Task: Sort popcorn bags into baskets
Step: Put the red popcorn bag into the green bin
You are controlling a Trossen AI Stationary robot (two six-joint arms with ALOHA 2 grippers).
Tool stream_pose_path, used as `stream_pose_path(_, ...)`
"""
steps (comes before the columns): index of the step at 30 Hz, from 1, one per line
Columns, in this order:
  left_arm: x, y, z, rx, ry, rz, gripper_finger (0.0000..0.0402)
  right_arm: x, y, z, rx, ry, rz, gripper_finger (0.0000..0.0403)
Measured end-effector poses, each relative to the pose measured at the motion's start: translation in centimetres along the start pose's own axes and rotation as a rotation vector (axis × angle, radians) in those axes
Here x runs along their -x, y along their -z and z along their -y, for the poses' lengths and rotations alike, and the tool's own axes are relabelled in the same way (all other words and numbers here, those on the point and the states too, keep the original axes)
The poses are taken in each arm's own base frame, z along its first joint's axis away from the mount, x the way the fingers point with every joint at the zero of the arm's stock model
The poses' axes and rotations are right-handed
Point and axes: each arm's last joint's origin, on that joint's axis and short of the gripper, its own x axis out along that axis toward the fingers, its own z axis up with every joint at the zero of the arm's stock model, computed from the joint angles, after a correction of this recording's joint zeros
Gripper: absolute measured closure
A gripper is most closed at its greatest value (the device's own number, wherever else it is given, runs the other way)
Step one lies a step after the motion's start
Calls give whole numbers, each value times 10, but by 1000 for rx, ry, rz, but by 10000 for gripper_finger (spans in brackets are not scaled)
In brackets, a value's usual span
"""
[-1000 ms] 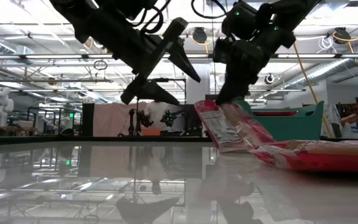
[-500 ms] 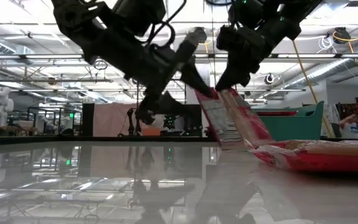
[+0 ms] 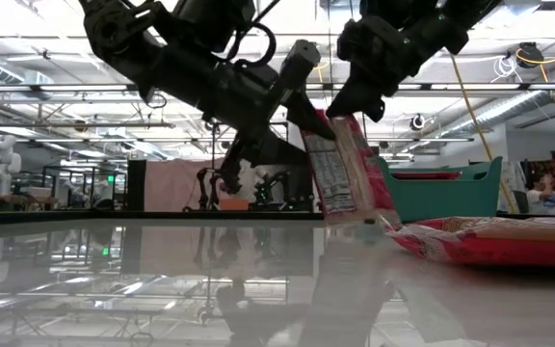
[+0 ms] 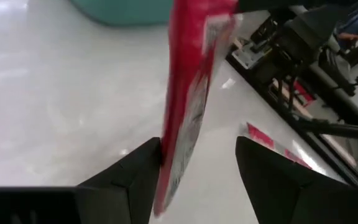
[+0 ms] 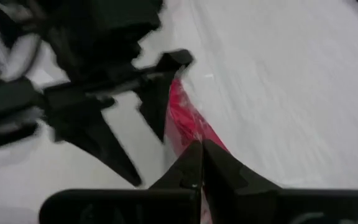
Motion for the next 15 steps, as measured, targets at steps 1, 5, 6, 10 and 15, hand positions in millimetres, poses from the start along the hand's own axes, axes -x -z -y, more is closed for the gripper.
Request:
stream_pose_path(1, 0, -1, 0, -21, 1, 8, 191, 0, -1, -1, -4, -15, 10, 403)
stream_pose_path(5, -2, -7, -1, -62, 15, 44, 224, 0, -3, -1, -25, -20, 27, 403)
stream_pose_path(6, -3, -8, -2, -63, 11, 45, 237, 0, -3, -1, -28, -20, 28, 403)
stream_pose_path(10, -4, -11, -5, -79, 0, 50, 307, 0, -3, -1, -44, -23, 29, 403)
stream_pose_path(15, -2, -16, -4, -148, 24, 41, 383, 3, -4, -2, -146, -25, 32, 403)
